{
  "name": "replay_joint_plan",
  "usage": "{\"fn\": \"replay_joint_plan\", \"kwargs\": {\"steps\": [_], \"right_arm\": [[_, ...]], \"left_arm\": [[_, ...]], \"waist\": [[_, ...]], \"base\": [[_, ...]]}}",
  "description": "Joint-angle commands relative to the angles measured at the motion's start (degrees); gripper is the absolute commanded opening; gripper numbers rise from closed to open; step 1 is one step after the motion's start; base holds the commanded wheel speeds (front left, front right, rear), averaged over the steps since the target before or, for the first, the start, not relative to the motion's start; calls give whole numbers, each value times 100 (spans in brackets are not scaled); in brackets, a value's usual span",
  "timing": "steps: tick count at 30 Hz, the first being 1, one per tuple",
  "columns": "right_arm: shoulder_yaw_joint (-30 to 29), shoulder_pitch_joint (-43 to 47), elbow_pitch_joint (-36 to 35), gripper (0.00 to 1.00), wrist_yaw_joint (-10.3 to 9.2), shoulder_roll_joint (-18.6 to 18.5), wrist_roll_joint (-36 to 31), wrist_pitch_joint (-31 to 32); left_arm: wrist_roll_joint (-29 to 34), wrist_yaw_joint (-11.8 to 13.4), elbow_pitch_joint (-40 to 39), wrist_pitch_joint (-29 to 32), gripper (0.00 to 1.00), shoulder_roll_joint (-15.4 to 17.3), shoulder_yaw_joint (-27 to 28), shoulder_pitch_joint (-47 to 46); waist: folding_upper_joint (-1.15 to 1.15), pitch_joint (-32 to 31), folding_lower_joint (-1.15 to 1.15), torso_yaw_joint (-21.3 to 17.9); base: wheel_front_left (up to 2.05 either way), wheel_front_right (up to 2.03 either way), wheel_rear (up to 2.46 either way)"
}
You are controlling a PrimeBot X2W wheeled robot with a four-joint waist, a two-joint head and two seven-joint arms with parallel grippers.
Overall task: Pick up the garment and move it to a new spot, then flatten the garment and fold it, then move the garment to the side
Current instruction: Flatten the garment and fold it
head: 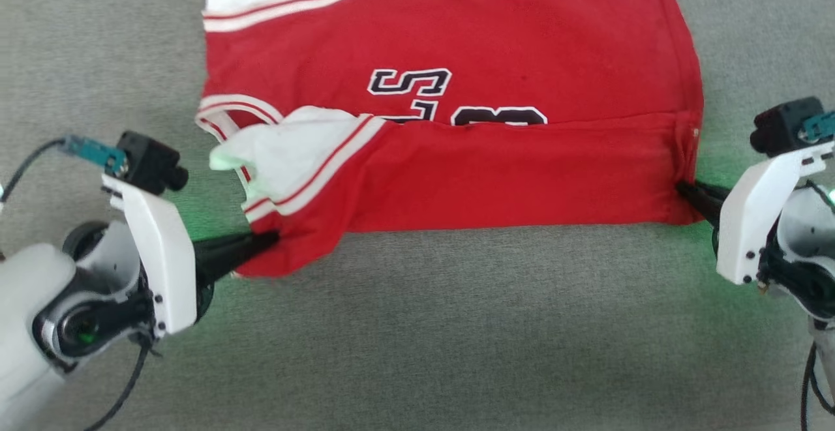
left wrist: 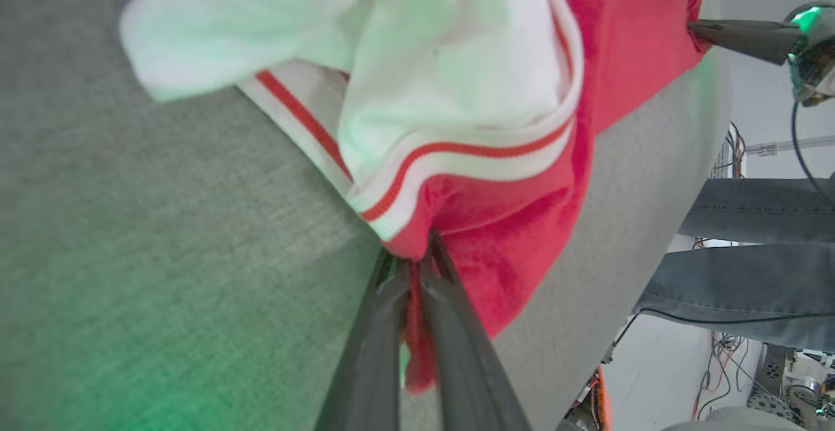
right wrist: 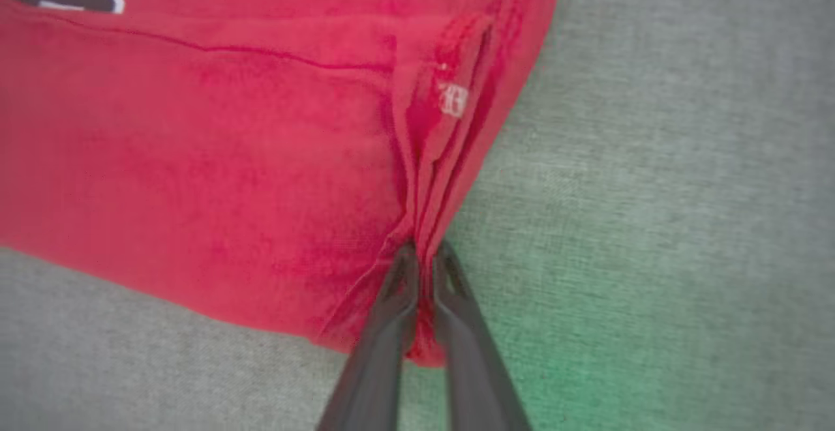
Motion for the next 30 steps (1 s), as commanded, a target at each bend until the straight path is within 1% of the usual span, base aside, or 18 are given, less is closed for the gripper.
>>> {"fn": "replay_joint_plan", "kwargs": {"steps": [1, 3, 7, 13, 16, 19, 20, 21, 22, 23, 24, 25, 28, 30], "right_arm": [[7, 205, 53, 0, -3, -42, 29, 13], [-72, 308, -46, 0, -5, -131, 56, 0], [-221, 553, -263, 0, -5, -297, 106, 98], [-359, 1156, -579, 0, -4, -584, 254, 486], [-524, 1438, -771, 0, -5, -667, 323, 577], [-698, 1652, -957, 0, -4, -655, 332, 563], [-739, 1703, -1040, 16, -4, -637, 300, 500], [-774, 1736, -1102, 50, -4, -609, 264, 435], [-821, 1755, -1158, 100, -4, -566, 241, 334], [-821, 1755, -1158, 100, -4, -566, 241, 334], [-876, 1766, -1211, 100, -4, -513, 205, 229], [-910, 1780, -1274, 100, -4, -476, 163, 117], [-1018, 1711, -1478, 100, -4, -312, -9, -386], [-954, 1609, -1673, 100, -3, -232, -212, -903]], "left_arm": [[-12, 17, -55, -76, 0, 82, -31, 153], [2, 16, -196, -257, 0, 165, -26, 270], [-31, 16, -567, -665, 0, 436, -58, 678], [148, 16, -1186, -1022, 0, 846, -273, 1258], [200, 56, -1394, -1218, 0, 936, -301, 1440], [175, 111, -1507, -1412, 0, 935, -290, 1559], [167, 130, -1521, -1468, 0, 914, -274, 1581], [161, 144, -1523, -1513, 9, 895, -267, 1603], [197, 151, -1507, -1583, 42, 874, -247, 1604], [197, 151, -1507, -1583, 42, 874, -247, 1604], [203, 167, -1471, -1663, 95, 853, -218, 1609], [179, 167, -1439, -1728, 100, 834, -198, 1621], [189, 193, -1340, -2039, 100, 852, -55, 1620], [215, 223, -1266, -2290, 100, 907, 64, 1622]], "waist": [[0, -85, 0, 30], [0, -176, 0, 50], [0, -337, 0, 81], [0, -464, 0, 202], [0, -466, 0, 265], [0, -475, 0, 314], [0, -482, 0, 324], [0, -485, 0, 328], [0, -490, 0, 331], [0, -490, 0, 331], [0, -497, 0, 331], [0, -502, 0, 325], [0, -504, 0, 260], [0, -492, 0, 184]], "base": [[0, 0, 0], [0, 0, 0], [0, 0, 0], [0, 0, 0], [0, 0, 0], [0, 0, 0], [0, 0, 0], [0, 0, 0], [0, 0, 0], [0, 0, 0], [0, 0, 0], [0, 0, 0], [0, 0, 0], [0, 0, 0]]}}
